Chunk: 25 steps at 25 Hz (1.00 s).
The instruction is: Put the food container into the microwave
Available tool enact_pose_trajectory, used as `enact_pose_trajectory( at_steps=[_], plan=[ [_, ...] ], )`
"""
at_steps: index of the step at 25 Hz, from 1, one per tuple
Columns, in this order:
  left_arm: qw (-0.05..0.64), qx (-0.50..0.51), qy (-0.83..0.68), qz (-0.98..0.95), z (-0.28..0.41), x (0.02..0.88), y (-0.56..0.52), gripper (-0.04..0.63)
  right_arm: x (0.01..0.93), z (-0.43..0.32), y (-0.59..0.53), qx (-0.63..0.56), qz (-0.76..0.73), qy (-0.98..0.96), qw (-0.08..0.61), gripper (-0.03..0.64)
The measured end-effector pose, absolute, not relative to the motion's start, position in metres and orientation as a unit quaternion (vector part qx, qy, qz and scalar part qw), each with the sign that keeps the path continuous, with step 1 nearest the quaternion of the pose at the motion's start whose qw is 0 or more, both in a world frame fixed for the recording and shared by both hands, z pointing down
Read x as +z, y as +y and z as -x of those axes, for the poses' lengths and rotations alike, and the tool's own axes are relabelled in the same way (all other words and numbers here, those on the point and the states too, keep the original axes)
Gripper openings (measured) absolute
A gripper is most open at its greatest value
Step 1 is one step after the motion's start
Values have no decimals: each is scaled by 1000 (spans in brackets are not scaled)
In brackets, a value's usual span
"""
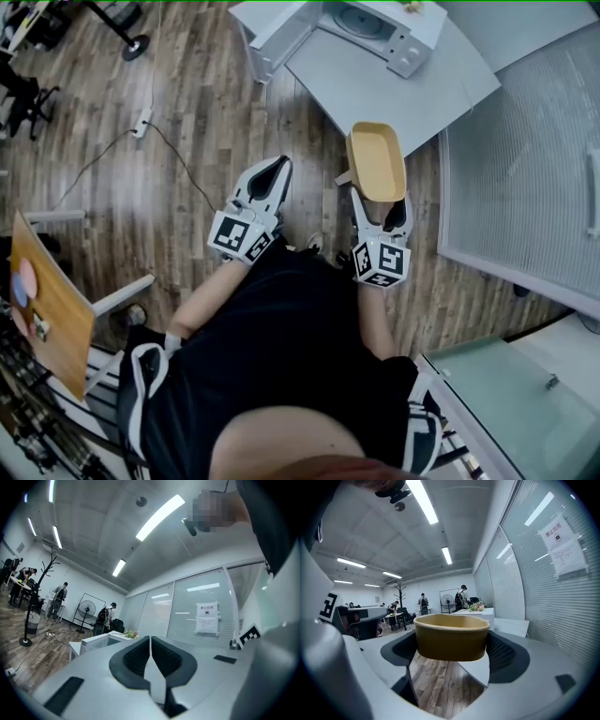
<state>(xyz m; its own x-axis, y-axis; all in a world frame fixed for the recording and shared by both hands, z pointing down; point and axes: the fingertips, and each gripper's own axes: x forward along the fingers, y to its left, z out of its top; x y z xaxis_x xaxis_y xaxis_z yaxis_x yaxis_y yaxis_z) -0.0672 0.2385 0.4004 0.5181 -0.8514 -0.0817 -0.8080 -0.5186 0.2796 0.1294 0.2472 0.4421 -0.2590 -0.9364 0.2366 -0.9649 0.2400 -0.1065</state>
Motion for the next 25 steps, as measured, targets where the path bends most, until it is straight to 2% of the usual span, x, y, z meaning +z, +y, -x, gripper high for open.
enact_pose_trajectory(
  at_steps=[15, 25],
  plan=[
    [109, -95, -443, -885, 121, 421, 202, 31, 455, -77, 209, 119, -633, -763, 51, 479],
    [114, -99, -448, -881, 84, 431, 103, 31, 481, -106, 95, 125, -619, -773, 60, 479]
  ],
)
